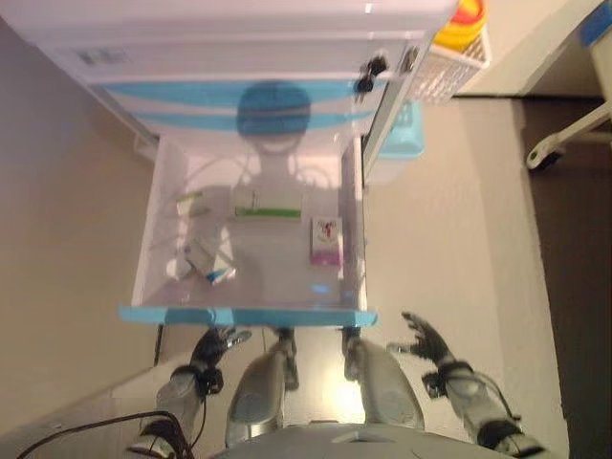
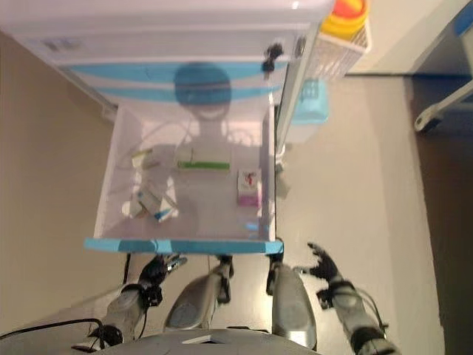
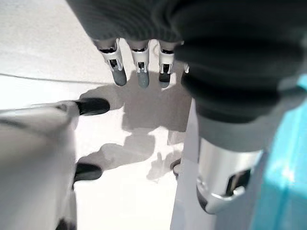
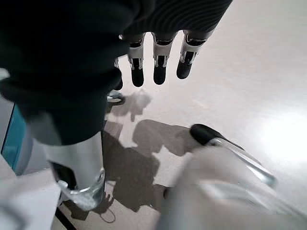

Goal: Open the drawer and pick up the medicine

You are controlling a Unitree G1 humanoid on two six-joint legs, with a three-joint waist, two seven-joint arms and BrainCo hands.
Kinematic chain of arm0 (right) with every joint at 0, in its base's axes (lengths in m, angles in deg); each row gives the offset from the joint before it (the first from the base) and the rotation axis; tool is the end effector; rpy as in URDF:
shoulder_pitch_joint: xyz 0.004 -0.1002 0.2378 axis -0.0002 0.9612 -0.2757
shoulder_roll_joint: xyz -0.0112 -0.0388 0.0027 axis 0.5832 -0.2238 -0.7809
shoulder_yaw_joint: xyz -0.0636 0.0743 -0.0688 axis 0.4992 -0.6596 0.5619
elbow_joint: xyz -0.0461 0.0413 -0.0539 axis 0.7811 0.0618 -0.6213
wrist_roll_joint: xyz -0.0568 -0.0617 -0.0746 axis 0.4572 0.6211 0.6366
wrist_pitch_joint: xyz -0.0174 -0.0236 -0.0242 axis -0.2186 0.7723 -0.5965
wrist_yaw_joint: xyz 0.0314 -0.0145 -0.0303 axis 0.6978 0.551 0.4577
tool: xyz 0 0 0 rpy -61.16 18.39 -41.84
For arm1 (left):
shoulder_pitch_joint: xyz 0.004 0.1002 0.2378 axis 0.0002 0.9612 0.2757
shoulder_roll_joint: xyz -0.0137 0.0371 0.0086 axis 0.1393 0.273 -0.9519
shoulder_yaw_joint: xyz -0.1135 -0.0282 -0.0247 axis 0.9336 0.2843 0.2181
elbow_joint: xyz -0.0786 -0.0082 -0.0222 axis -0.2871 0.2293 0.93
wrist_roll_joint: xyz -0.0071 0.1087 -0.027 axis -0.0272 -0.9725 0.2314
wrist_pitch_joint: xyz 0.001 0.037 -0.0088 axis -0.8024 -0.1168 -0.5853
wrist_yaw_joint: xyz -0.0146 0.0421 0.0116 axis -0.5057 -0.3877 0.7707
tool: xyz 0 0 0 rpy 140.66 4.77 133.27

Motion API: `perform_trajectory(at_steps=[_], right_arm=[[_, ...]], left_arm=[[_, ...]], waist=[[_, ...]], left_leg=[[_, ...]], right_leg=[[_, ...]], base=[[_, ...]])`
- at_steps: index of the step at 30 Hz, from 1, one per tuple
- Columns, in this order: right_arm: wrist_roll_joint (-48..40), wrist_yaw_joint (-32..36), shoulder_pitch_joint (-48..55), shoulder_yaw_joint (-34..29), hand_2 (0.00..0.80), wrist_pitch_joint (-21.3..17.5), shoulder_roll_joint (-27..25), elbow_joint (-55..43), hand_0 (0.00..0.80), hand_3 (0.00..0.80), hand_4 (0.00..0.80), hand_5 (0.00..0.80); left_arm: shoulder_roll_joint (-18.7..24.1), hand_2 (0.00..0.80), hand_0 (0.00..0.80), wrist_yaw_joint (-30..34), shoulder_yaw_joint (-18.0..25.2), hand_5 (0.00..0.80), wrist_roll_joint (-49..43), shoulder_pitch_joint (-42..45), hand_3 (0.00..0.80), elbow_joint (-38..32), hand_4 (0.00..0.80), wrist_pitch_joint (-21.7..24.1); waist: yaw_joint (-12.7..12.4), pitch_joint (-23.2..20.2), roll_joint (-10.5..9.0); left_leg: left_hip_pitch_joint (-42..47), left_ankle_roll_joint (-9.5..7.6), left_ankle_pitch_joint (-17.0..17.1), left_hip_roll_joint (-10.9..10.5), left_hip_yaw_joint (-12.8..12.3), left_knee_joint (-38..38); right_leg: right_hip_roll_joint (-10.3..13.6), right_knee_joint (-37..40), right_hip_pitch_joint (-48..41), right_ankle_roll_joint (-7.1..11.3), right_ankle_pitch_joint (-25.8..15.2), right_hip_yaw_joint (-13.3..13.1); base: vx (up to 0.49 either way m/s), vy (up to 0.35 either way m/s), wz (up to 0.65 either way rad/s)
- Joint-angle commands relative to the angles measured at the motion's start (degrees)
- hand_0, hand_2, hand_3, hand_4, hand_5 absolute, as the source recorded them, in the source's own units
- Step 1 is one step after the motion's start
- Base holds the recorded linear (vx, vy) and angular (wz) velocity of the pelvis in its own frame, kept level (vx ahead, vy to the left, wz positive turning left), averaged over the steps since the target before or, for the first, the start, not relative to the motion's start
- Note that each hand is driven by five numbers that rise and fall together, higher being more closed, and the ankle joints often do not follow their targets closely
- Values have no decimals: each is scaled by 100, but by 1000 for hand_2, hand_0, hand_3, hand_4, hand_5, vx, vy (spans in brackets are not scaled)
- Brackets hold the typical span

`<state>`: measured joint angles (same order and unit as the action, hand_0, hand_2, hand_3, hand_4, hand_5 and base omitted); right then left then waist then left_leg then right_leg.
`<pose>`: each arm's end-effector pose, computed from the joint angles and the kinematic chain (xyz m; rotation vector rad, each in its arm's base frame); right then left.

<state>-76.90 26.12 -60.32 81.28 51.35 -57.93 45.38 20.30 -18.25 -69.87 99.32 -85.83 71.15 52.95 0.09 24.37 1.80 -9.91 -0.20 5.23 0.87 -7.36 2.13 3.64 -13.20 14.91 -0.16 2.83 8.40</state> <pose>0.1691 -0.2483 -0.0881 -0.4368 0.5280 0.0845 0.1529 0.2353 -0.1030 -0.1352 0.5778 0.0099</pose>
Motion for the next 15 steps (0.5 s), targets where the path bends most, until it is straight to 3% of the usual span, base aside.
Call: perform_trajectory(at_steps=[1, 5, 13, 15], right_arm=[[-503, -46, 88, 52, 0, -87, -364, -393, 0, 0, 0, 0], [-466, -44, -5, 7, 0, 6, -530, -458, 0, 0, 0, 0], [-394, 70, 179, -2, 0, 76, -692, -650, 0, 0, 0, 0], [-473, 35, 232, -25, 0, 142, -707, -736, 0, 0, 0, 0]], left_arm=[[214, 0, 0, -371, -165, 0, -335, 23, 0, -614, 0, 470], [592, 0, 0, -974, -420, 0, -1313, -92, 0, -1416, 0, 861], [1376, 0, 0, -927, -284, 0, -1416, -295, 0, -2542, 0, 648], [1513, 0, 0, -923, -206, 0, -1433, -391, 0, -2707, 0, 516]], waist=[[5, 20, 64], [21, 130, 150], [122, 259, 161], [189, 296, 140]], left_leg=[[-344, -102, -442, -205, 234, 609], [-615, -89, -506, -206, 231, 969], [-1155, -227, -746, -288, 106, 1784], [-1290, -245, -980, -332, 87, 2087]], right_leg=[[-141, -593, 122, -80, 371, 288], [-109, -1065, 478, -172, 522, 270], [-76, -1810, 1054, -242, 690, 124], [-103, -2064, 1209, -211, 863, -9]], base=[[-47, 13, 15], [-18, 30, 12], [20, 40, 2], [94, 75, -10]])
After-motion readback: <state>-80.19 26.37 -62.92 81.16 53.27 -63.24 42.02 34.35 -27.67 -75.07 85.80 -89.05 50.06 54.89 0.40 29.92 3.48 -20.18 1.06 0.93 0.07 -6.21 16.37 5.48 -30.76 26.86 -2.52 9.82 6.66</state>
